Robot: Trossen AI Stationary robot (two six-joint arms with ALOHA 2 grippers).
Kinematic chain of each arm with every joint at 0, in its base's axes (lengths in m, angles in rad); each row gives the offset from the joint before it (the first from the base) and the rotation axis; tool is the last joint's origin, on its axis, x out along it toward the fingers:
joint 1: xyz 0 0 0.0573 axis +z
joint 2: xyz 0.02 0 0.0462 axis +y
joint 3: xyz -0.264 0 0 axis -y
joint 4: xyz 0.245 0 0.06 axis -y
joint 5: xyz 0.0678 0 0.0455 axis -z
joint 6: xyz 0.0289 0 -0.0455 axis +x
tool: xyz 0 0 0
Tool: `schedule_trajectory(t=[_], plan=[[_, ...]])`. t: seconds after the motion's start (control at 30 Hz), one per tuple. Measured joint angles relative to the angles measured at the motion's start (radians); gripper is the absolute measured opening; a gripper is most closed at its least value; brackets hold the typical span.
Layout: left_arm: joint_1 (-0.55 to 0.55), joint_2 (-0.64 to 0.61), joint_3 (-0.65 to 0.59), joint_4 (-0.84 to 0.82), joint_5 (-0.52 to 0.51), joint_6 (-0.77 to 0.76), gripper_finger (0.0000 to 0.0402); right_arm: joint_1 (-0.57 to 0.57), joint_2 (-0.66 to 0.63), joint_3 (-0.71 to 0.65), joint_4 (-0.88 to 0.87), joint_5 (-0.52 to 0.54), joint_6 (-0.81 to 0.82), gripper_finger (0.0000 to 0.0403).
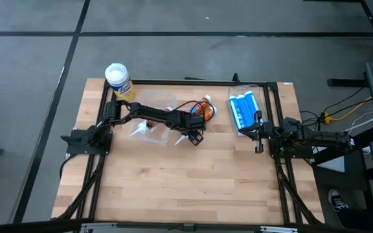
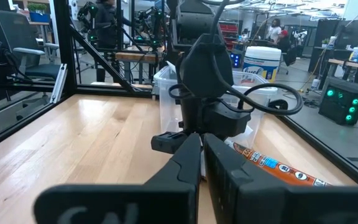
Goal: Pick & place silicon tubes, Sealant and Lysol wipes
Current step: Put the bottom orange sealant into the transparent container
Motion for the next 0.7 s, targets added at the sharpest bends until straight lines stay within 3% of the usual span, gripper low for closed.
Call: schedule_trajectory(t=[0.7], plan=[[-0.021, 0.0, -0.001, -0.006, 0.073, 0.047, 0.0211, 0.0, 0.0, 0.0, 0.0, 0.0, 0.0, 0.0025]])
